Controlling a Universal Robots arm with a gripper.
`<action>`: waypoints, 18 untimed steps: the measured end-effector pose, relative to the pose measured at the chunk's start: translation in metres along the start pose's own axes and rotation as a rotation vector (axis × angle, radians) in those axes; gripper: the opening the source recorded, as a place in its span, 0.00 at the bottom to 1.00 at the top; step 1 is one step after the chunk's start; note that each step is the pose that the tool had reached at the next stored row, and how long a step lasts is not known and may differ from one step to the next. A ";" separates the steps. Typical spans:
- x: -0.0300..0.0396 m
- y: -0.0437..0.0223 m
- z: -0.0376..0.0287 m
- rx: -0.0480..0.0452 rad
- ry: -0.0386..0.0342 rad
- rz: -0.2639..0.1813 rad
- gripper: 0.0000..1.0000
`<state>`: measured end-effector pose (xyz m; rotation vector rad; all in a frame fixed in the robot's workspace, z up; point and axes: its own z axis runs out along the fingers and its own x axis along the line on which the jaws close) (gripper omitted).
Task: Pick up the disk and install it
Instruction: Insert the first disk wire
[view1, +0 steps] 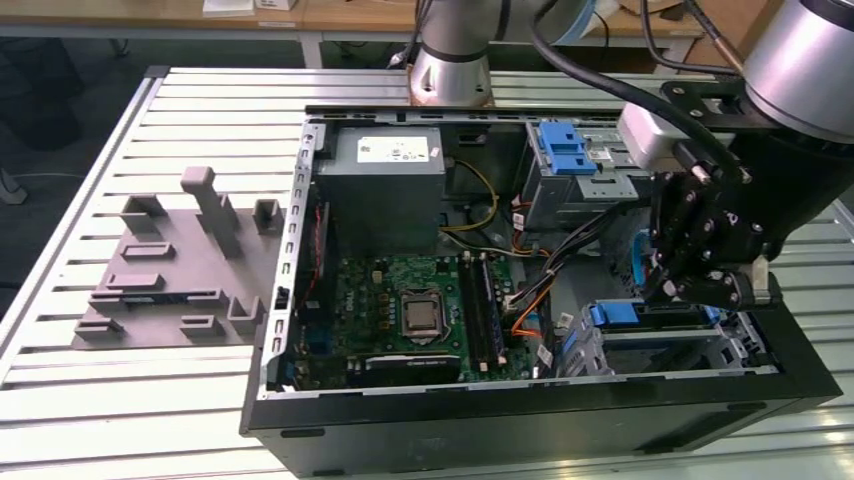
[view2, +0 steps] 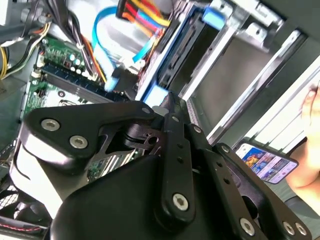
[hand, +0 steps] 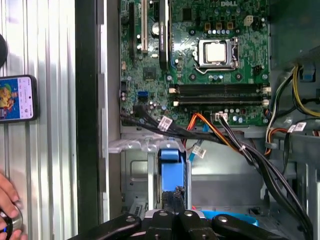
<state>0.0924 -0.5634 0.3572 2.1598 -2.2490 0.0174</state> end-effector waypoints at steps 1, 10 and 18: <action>-0.0003 -0.0021 0.0001 0.0000 -0.0001 0.000 0.11; -0.0080 -0.0149 -0.0001 0.0000 0.0001 0.000 0.11; -0.0169 -0.0185 -0.0004 0.0001 0.0001 -0.003 0.11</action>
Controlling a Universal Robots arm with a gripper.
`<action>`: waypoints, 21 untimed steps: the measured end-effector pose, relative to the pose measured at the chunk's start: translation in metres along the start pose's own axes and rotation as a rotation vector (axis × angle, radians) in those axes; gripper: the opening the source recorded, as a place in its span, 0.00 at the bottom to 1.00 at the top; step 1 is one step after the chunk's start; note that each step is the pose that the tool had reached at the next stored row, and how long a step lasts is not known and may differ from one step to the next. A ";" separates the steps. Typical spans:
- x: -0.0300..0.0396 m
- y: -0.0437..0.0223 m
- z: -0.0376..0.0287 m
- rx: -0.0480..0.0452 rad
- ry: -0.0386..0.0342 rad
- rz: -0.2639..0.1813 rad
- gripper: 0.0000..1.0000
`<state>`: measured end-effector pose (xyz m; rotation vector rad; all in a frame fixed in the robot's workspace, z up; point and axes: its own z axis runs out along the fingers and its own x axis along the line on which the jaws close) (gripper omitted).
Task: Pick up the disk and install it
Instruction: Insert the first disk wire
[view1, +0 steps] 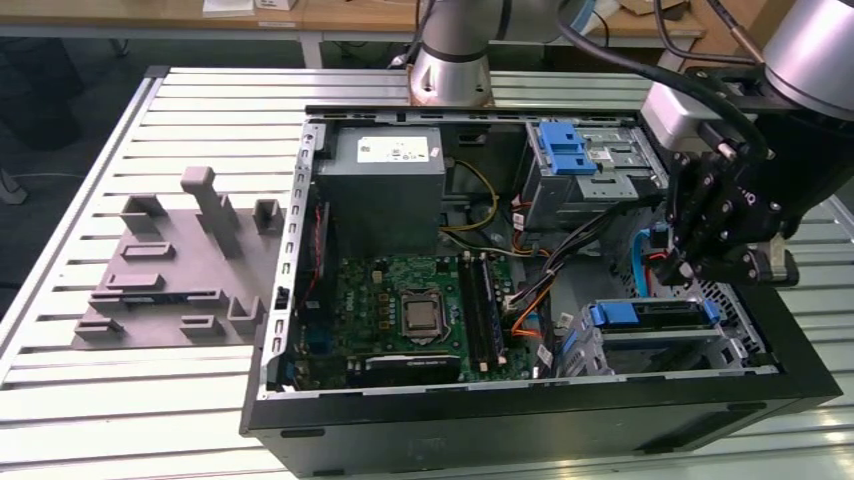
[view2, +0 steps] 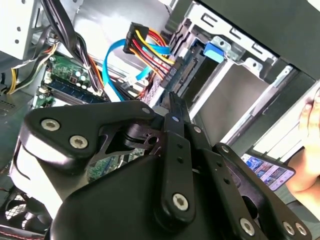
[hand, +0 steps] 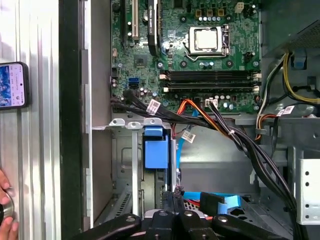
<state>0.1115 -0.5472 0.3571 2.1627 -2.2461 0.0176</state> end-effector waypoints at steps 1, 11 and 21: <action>-0.0012 -0.0005 0.0000 0.0000 0.0000 0.000 0.11; -0.0090 -0.0061 -0.0002 0.0000 0.0000 -0.001 0.11; -0.0099 -0.0112 -0.0003 0.0003 0.0000 -0.001 0.17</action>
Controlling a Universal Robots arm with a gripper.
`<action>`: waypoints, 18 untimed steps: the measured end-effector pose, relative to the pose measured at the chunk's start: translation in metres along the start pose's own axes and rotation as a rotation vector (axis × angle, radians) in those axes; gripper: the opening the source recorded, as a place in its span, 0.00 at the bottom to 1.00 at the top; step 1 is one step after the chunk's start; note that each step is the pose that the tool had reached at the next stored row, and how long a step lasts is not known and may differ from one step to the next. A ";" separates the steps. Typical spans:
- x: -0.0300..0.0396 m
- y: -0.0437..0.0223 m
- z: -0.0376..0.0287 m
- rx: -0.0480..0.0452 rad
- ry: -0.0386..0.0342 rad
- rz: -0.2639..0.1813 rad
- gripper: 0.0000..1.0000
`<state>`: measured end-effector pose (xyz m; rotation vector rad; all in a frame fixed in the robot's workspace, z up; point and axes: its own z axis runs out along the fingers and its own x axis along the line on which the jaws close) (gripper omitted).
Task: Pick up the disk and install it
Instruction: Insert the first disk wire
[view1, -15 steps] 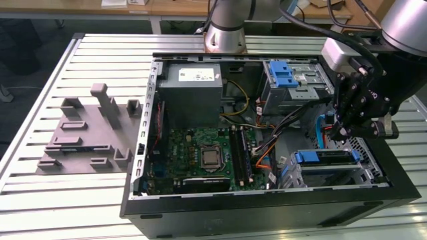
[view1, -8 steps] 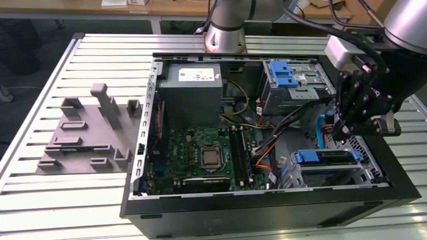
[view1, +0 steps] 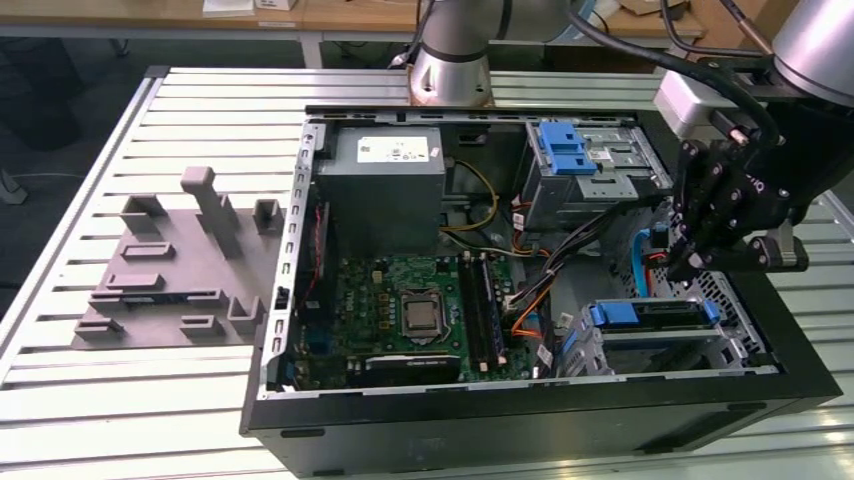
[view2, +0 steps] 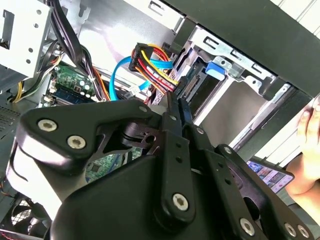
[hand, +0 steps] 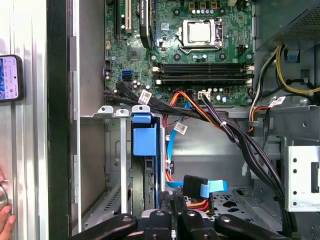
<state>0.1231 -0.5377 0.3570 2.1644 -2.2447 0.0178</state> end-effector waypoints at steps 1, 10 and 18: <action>0.0000 -0.0001 0.0001 0.0014 0.0001 0.000 0.17; -0.0001 0.0000 0.0013 0.0177 0.0000 0.000 0.25; -0.0001 0.0000 0.0048 0.0272 -0.0003 0.001 0.25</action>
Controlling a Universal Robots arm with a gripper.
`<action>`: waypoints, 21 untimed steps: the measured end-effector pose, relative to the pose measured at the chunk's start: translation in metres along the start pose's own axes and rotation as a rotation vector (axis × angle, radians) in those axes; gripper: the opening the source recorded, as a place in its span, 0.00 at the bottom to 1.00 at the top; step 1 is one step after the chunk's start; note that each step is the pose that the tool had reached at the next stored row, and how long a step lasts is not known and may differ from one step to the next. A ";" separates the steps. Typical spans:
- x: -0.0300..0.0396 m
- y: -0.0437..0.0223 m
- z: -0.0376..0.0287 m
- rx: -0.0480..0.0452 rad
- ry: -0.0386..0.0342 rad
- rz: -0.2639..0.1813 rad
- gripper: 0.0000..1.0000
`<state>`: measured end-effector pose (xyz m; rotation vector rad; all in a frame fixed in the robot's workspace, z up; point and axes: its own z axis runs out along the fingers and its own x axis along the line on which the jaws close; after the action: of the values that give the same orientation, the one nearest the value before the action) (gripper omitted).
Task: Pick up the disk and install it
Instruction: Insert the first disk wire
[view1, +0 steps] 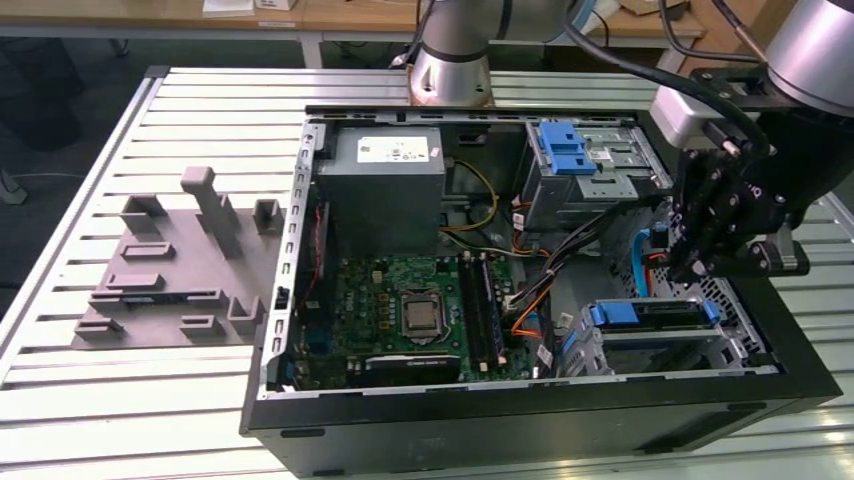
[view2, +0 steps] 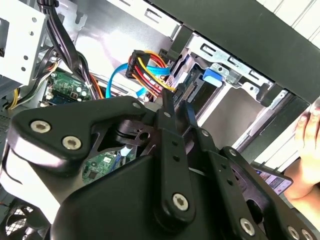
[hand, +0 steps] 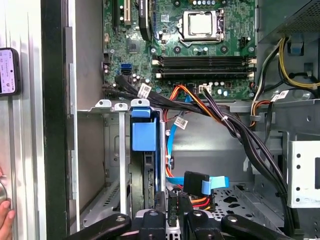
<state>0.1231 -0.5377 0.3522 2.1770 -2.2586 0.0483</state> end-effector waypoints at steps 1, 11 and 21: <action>0.0000 0.0000 0.0004 0.0011 -0.0001 0.000 0.25; 0.0000 0.0000 0.0012 0.0036 -0.0002 0.000 0.16; 0.0007 -0.0069 0.0020 -0.0279 0.0010 -0.001 0.16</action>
<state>0.1300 -0.5388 0.3504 2.1635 -2.2442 0.0177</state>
